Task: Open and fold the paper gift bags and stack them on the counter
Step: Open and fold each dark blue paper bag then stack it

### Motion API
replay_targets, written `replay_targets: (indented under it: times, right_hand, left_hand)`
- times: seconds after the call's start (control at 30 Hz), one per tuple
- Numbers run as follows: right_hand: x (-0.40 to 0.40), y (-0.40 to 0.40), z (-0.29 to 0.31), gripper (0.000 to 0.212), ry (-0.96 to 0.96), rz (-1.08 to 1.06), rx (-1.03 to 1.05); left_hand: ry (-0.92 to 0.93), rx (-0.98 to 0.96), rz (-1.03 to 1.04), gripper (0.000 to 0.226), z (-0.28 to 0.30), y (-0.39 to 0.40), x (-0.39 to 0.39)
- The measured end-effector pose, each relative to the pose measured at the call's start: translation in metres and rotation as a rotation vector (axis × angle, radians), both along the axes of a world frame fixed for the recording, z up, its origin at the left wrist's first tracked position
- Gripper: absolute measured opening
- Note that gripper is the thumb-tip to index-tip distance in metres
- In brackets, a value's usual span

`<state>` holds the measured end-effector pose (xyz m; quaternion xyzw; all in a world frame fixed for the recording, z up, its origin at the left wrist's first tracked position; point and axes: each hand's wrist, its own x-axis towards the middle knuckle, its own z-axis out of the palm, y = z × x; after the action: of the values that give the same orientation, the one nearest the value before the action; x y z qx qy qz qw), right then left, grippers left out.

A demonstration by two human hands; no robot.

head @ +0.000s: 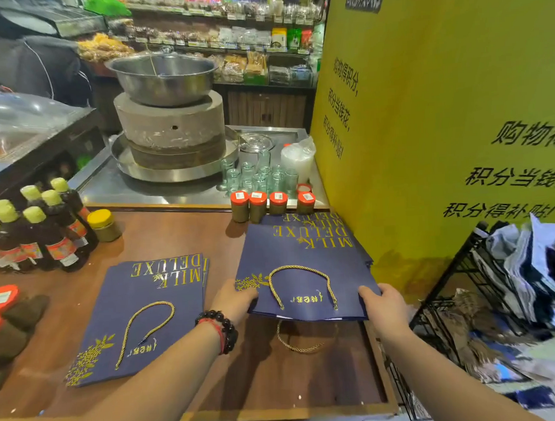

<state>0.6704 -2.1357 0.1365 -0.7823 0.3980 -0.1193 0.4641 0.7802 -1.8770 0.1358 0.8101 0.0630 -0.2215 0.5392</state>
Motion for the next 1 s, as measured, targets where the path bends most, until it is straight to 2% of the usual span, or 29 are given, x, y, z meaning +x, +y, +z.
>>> replay_targets:
  times: [0.07,0.17,0.23,0.33,0.43,0.6,0.67,0.8,0.9,1.0]
  right_hand:
    - [0.016,-0.018,-0.006,0.014,0.060,-0.010,-0.018]
    - [0.039,-0.043,-0.015,0.020,0.093,-0.038,-0.051]
    - [0.055,-0.056,-0.017,0.028,0.108,-0.046,-0.067]
    - [0.080,-0.076,-0.021,0.024,0.182,-0.019,-0.093]
    - [0.103,-0.092,-0.029,0.030,0.231,-0.028,-0.121]
    - [0.134,-0.111,-0.052,0.041,0.275,-0.017,-0.096]
    - [0.144,-0.112,-0.052,0.033,0.281,0.008,-0.081]
    - [0.161,-0.115,-0.056,0.017,0.305,0.035,-0.059]
    - [0.167,-0.123,-0.068,0.029,0.333,0.023,-0.084]
    - [0.170,-0.125,-0.072,0.030,0.359,0.065,-0.090]
  left_hand:
    - [0.011,0.030,-0.013,0.015,0.006,-0.018,0.008]
    - [0.047,0.026,0.012,0.015,0.005,-0.042,0.022]
    - [0.044,0.012,0.013,0.007,0.003,-0.055,0.033]
    - [0.050,0.054,0.011,0.030,-0.015,-0.071,0.057]
    - [0.041,0.107,0.016,0.030,-0.031,-0.085,0.078]
    - [0.054,0.236,0.008,0.047,-0.081,-0.101,0.117]
    - [0.059,0.244,0.012,0.040,-0.087,-0.105,0.126]
    - [0.055,0.262,0.015,0.024,-0.061,-0.116,0.130]
    - [0.051,0.291,-0.006,0.018,-0.065,-0.122,0.138]
    - [0.037,0.302,-0.031,0.013,-0.068,-0.123,0.144]
